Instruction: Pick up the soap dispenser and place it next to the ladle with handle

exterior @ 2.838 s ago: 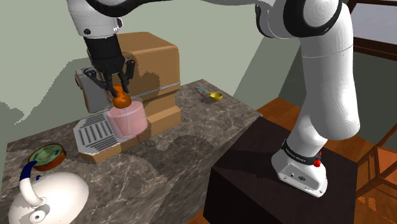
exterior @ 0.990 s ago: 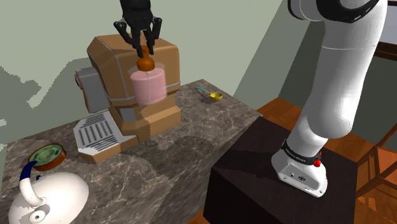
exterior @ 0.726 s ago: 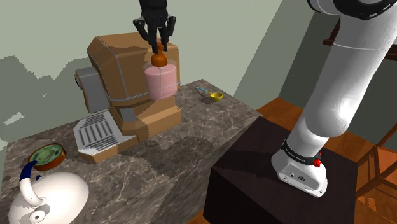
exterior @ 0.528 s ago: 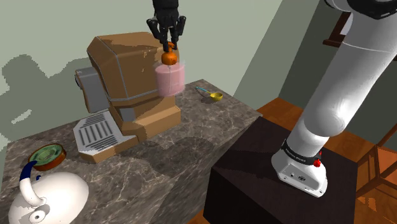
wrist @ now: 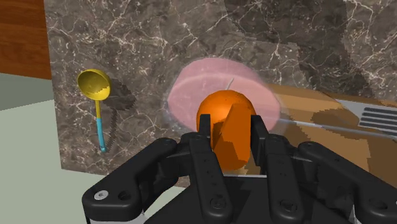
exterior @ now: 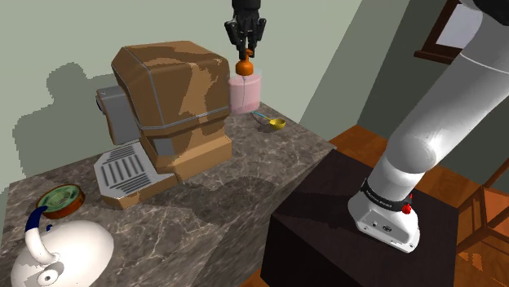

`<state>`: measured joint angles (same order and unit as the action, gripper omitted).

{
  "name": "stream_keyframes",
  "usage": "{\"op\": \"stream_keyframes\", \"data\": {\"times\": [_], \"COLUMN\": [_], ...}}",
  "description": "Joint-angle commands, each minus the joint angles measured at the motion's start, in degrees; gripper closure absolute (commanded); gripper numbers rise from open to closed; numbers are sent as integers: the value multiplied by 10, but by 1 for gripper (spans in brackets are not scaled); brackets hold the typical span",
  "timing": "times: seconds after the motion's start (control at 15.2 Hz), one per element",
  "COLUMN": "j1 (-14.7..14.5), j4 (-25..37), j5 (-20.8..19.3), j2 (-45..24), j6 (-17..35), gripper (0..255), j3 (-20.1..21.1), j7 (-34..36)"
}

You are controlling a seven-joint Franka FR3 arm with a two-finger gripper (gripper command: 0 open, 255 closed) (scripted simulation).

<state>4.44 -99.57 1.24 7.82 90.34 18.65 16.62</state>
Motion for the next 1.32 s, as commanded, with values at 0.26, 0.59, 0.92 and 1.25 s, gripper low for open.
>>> {"op": "stream_keyframes", "data": {"times": [0.26,0.59,0.92,1.25], "j1": [34,61,88,107], "j4": [-52,-73,-77,-80], "j5": [1,-7,-20,-29], "j2": [49,67,70,65], "j6": [5,8,10,20], "gripper": [255,255,255,255], "j3": [-55,-100,-145,-176], "j7": [-91,-163,-233,-281]}}
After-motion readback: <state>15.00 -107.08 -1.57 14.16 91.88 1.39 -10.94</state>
